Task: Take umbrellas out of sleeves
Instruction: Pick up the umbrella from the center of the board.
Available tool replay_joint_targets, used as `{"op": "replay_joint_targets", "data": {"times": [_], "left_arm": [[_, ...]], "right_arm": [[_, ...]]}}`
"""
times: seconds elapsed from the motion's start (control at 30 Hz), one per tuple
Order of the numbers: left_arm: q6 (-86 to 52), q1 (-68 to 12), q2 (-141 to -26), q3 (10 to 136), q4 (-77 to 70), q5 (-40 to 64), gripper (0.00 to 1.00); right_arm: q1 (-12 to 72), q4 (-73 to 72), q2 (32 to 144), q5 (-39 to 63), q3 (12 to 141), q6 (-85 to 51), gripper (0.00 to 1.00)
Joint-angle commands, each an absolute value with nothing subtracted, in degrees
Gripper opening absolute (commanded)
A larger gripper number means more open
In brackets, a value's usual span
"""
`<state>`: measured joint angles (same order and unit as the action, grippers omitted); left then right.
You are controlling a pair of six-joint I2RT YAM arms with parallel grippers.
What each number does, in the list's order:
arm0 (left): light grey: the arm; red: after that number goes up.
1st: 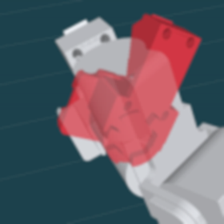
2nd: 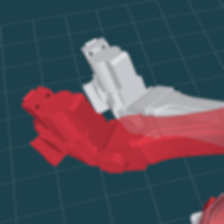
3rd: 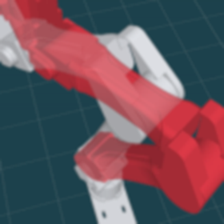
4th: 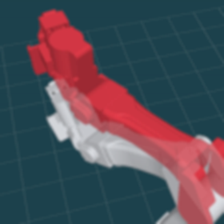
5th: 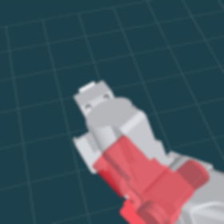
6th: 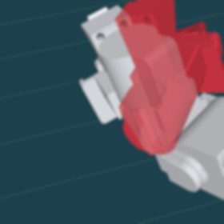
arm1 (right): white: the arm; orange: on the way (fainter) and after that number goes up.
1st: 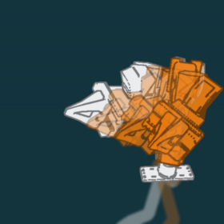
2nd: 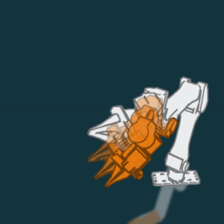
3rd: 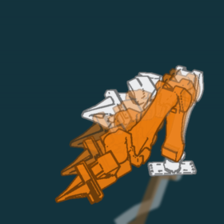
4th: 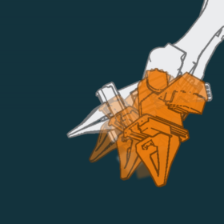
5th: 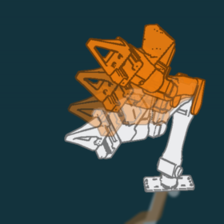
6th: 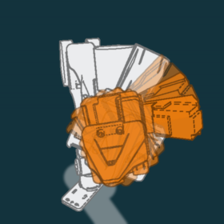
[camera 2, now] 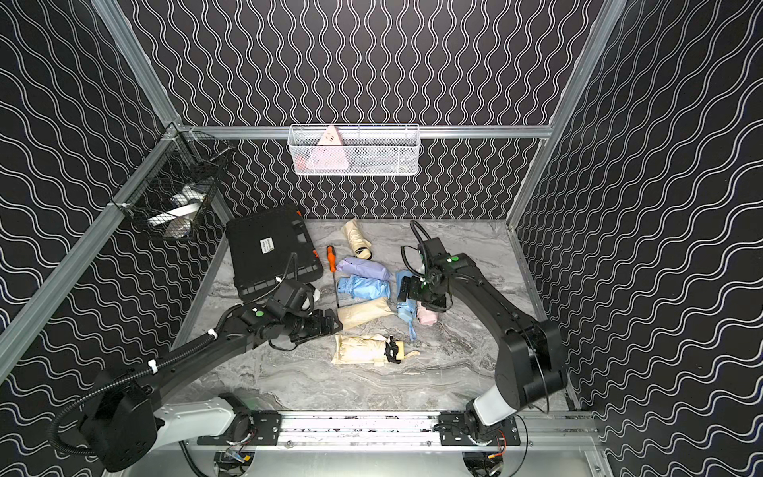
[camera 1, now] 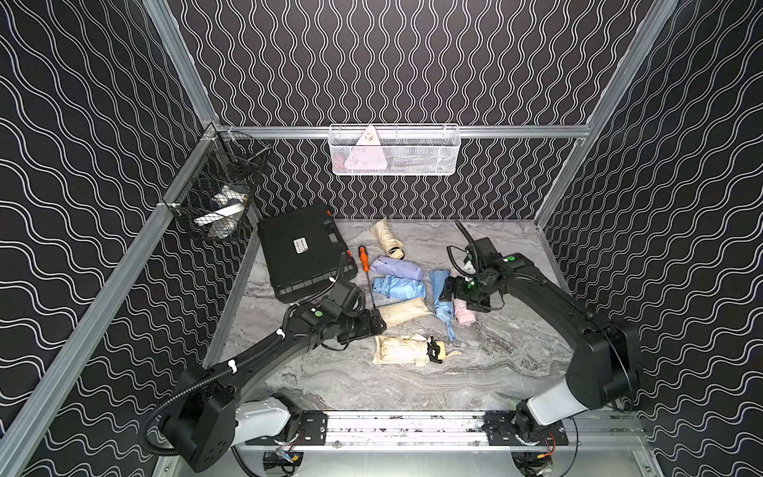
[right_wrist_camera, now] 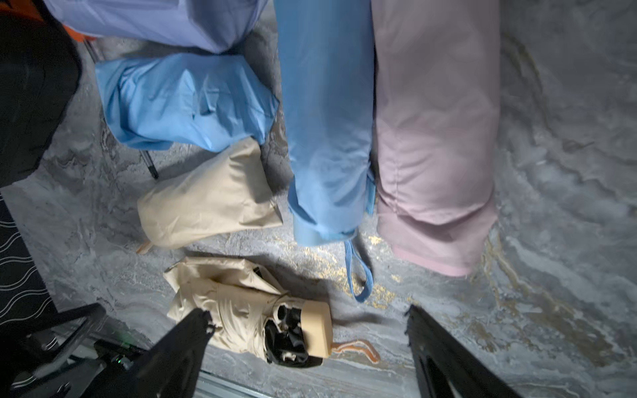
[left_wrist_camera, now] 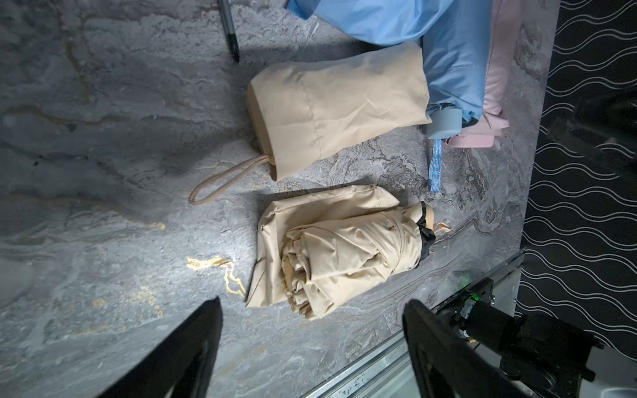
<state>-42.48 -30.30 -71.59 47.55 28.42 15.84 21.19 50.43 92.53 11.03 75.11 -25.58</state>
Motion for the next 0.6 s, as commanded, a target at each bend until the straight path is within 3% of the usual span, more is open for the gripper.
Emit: {"op": "replay_joint_targets", "data": {"times": [0.0,0.57], "left_arm": [[-38.2,-30.3,-72.1,49.7,32.2,14.3,0.87],[-30.9,-28.9,-75.9,53.6,35.8,17.9,0.87]], "right_arm": [[20.4,52.7,95.7,6.2,78.3,-23.4,0.89],[13.5,53.6,113.0,2.5,87.4,-20.0,0.79]]}}
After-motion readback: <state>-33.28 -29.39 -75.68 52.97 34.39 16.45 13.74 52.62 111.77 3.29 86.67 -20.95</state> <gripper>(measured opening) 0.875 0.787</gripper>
